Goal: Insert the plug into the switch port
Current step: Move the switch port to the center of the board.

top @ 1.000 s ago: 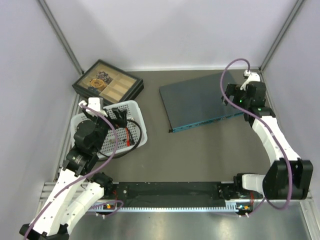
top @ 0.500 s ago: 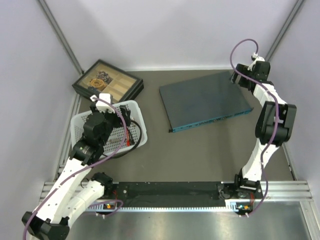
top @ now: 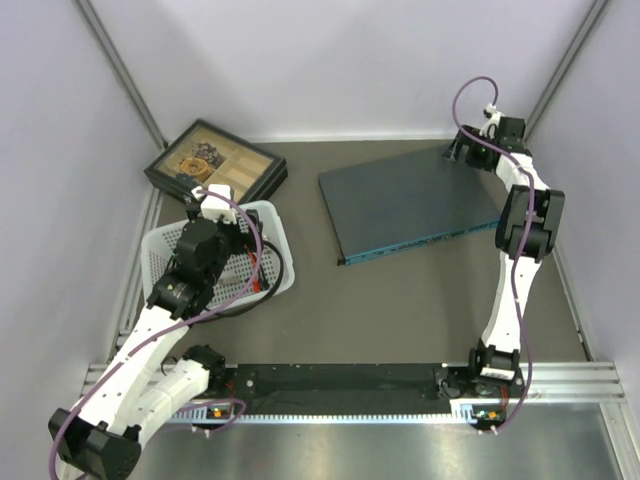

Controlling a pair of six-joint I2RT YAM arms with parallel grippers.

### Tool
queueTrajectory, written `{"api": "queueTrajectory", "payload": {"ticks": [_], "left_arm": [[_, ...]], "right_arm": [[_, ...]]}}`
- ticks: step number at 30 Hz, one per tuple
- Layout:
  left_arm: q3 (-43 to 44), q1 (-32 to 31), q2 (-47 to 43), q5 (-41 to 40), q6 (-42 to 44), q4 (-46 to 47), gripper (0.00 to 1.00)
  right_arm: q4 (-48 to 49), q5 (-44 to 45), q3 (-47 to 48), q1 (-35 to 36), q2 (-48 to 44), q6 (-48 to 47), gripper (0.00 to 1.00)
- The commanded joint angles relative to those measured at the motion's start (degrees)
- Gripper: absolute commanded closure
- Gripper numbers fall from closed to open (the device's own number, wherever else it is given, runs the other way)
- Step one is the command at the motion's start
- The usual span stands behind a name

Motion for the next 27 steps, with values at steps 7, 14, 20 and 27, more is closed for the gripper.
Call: {"api": "queueTrajectory", "payload": {"ticks": [7, 14, 20, 27], "left_arm": [[0.0, 0.5, 0.0, 0.4, 0.9, 3.4, 0.01], [-0.1, 0.5, -0.6, 1.3, 0.7, 3.3, 0.01], [-0.1, 0.5, -1.3, 2.2, 0.4, 3.2, 0.01], [-0.1, 0.5, -1.9, 3.0, 0.1, 3.2, 0.01]], "right_arm": [[-11.7, -18.5, 8.9, 3.1, 5.3, -12.3, 0.01], [-24.1, -20.2, 9.2, 9.4, 4.6, -29.0, 0.01], [-32.7, -17.7, 7.5, 13.8, 3.3, -38.2, 0.01], [-35.5, -16.9, 3.1, 17.5, 0.9, -42.0, 0.01]]}}
